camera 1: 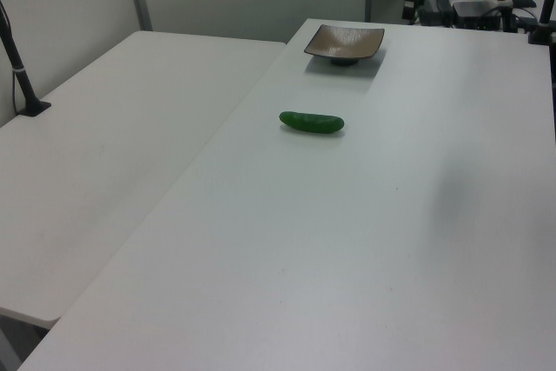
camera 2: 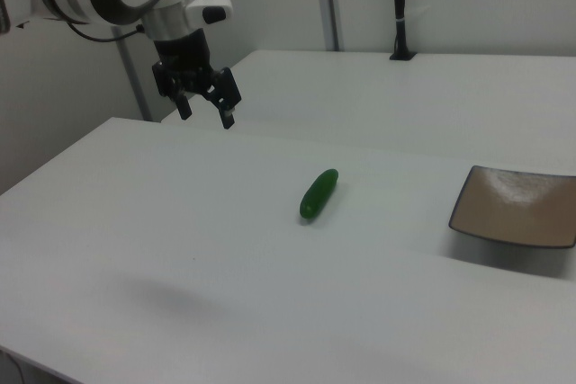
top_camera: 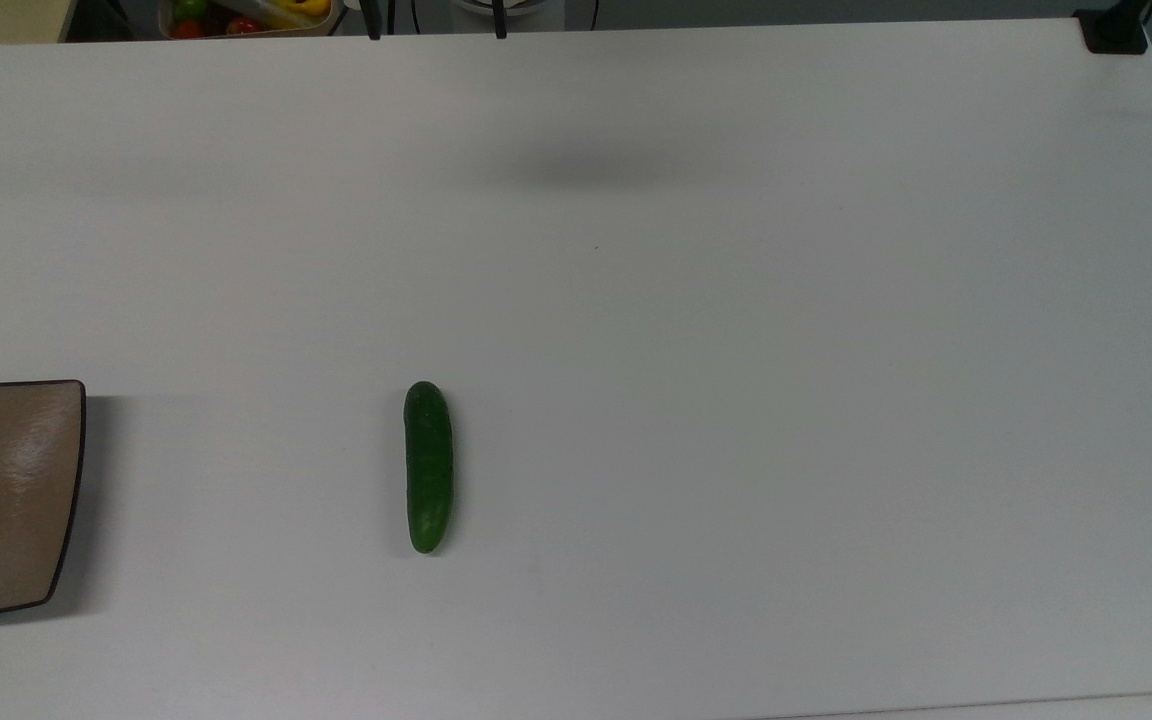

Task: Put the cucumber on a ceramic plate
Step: 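Move the open gripper down over the green cucumber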

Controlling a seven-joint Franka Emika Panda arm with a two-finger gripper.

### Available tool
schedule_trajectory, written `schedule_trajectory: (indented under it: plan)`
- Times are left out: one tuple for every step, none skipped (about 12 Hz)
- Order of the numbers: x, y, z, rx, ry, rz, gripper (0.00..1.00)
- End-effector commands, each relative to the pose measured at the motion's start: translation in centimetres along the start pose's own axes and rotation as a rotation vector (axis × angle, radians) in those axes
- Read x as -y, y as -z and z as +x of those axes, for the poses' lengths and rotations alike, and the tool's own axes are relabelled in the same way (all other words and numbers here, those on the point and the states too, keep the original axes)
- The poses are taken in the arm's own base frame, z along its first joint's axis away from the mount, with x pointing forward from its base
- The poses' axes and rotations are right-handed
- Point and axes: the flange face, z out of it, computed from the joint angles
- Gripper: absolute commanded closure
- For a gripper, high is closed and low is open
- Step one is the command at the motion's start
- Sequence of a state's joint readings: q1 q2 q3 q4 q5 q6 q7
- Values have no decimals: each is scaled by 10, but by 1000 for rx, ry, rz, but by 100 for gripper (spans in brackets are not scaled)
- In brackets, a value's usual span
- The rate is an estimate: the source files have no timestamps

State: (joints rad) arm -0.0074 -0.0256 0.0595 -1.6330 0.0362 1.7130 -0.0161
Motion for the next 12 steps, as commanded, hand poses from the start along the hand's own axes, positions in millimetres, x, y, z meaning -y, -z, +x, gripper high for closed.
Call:
schedule_trajectory:
  plan:
    - [2,-7,-7,-8,3,-11,0]
    - [3,-10,-8,-3,4,-8,0]
    - [4,-10,-7,-3,6,-7,0]
    - [3,-12,-7,0,5,-7,0]
    - [3,-13,-6,2,7,-7,0]
    - [7,-16,-4,2,17,-6,0]
    - [9,-21,-1,-1,27,-7,0]
    - [8,-24,5,-24,25,-7,0]
    - [7,-26,12,-56,25,-7,0]
    - [4,-29,19,-78,18,-5,0]
    - [3,-33,28,-101,16,-5,0]
    - [1,-39,36,-126,9,-3,0]
